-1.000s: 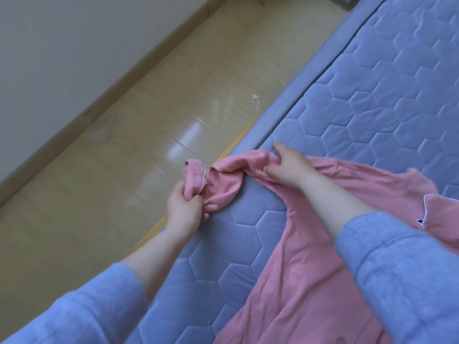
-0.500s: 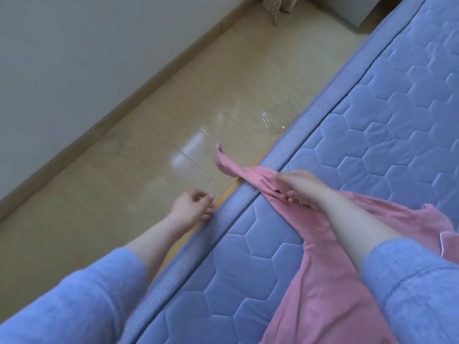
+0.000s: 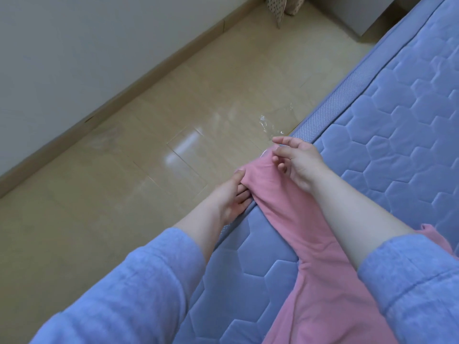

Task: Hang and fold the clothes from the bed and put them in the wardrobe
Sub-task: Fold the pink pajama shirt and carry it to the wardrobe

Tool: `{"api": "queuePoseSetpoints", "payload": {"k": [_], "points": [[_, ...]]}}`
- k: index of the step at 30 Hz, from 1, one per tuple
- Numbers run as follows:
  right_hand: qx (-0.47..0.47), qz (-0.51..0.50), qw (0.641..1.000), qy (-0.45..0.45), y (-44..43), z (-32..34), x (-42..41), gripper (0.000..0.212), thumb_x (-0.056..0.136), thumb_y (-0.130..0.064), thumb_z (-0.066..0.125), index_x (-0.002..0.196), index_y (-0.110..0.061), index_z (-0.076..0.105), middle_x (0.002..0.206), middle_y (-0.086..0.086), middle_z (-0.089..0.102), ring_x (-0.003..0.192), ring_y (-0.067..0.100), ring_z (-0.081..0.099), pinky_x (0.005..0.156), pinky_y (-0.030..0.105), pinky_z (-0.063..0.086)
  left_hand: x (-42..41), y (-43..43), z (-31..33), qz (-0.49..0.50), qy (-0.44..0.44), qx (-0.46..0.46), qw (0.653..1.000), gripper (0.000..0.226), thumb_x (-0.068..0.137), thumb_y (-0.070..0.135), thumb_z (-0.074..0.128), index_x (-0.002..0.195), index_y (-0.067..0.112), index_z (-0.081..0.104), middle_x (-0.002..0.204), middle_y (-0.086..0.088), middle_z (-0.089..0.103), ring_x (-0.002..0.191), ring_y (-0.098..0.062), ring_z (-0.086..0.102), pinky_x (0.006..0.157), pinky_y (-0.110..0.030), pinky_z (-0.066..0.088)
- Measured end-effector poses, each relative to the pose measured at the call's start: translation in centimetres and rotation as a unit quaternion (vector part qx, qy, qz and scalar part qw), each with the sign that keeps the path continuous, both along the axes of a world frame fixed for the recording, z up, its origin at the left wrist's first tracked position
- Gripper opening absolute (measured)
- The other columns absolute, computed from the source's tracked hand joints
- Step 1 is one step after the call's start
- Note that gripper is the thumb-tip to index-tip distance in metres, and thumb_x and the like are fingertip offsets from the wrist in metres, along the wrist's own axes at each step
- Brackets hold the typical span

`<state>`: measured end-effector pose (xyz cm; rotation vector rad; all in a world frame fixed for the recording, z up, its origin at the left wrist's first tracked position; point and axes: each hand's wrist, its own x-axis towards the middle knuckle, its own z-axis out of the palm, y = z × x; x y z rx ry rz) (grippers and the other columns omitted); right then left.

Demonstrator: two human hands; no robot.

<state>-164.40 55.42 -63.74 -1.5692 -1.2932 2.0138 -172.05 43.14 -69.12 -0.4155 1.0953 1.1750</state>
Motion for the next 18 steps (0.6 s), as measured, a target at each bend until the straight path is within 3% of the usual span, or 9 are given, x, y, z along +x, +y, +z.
{"api": "queuePoseSetpoints", "payload": {"k": [2,4,7,9,11,13,15,18], "points": [[0.000,0.003,1.000,0.019,0.6,0.4,0.1,0.019,0.094,0.005,0.051,0.107,-0.008,0.056,0.069,0.005,0.052,0.045,0.004,0.054,0.043,0.013,0.042,-0.3,0.9,0.1,0.035,-0.020,-0.008,0.999,0.020,0.097,0.038,0.054,0.096,0.018,0.056,0.091,0.005,0.066,0.091,-0.009,0.060,0.078,-0.022,0.048],[-0.010,-0.001,0.999,0.032,1.2,0.6,0.2,0.018,0.095,0.005,0.050,0.101,-0.010,0.058,0.068,0.005,0.052,0.047,0.004,0.054,0.047,0.013,0.046,-1.0,1.7,0.3,0.059,-0.040,-0.013,0.997,0.024,0.094,0.037,0.058,0.084,0.016,0.054,0.068,0.006,0.059,0.066,-0.005,0.050,0.059,-0.015,0.041],[-0.023,-0.010,0.998,0.051,2.1,0.7,0.5,0.020,0.095,0.005,0.050,0.098,-0.013,0.060,0.066,0.002,0.053,0.050,0.005,0.054,0.049,0.013,0.047,-1.3,2.7,0.8,-0.011,-0.093,-0.027,0.995,0.036,0.091,0.052,0.054,0.076,0.020,0.051,0.066,0.005,0.043,0.053,-0.006,0.046,0.044,-0.014,0.038],[-0.034,-0.002,0.997,0.065,2.4,0.9,0.6,0.020,0.095,0.004,0.050,0.100,-0.012,0.061,0.065,0.000,0.053,0.050,0.005,0.054,0.049,0.013,0.047,-0.7,2.6,0.6,-0.082,-0.089,-0.038,0.992,0.042,0.089,0.061,0.049,0.077,0.021,0.052,0.068,0.003,0.047,0.054,-0.011,0.051,0.049,-0.018,0.040],[-0.041,0.009,0.997,0.072,2.6,1.0,0.7,0.019,0.095,0.003,0.050,0.100,-0.012,0.061,0.065,0.000,0.054,0.050,0.004,0.054,0.049,0.014,0.047,-0.1,2.5,0.7,-0.082,-0.067,-0.022,0.994,0.039,0.089,0.059,0.051,0.091,0.021,0.058,0.079,0.000,0.057,0.072,-0.014,0.057,0.062,-0.024,0.046],[-0.038,0.005,0.997,0.070,2.6,0.9,1.0,0.020,0.094,0.004,0.050,0.100,-0.012,0.061,0.066,0.000,0.054,0.051,0.005,0.054,0.049,0.014,0.047,-0.1,2.6,0.7,0.014,-0.063,0.029,0.998,0.035,0.091,0.048,0.055,0.100,0.016,0.066,0.091,-0.006,0.066,0.083,-0.018,0.063,0.071,-0.032,0.053],[-0.025,-0.015,0.998,0.058,2.7,0.6,1.4,0.020,0.094,0.004,0.050,0.099,-0.012,0.062,0.067,0.001,0.053,0.055,0.006,0.051,0.052,0.015,0.048,-1.1,3.1,1.1,0.131,-0.067,0.065,0.987,0.029,0.093,0.033,0.058,0.086,0.008,0.071,0.087,-0.012,0.070,0.082,-0.022,0.067,0.077,-0.037,0.056],[-0.006,-0.040,0.999,0.034,3.0,0.4,1.8,0.019,0.094,0.003,0.051,0.099,-0.012,0.063,0.069,0.001,0.051,0.058,0.007,0.046,0.055,0.016,0.045,-3.4,3.7,1.3,0.217,-0.008,0.057,0.974,0.010,0.092,0.019,0.061,0.096,0.011,0.058,0.084,-0.006,0.063,0.090,-0.020,0.060,0.089,-0.038,0.053]]}}
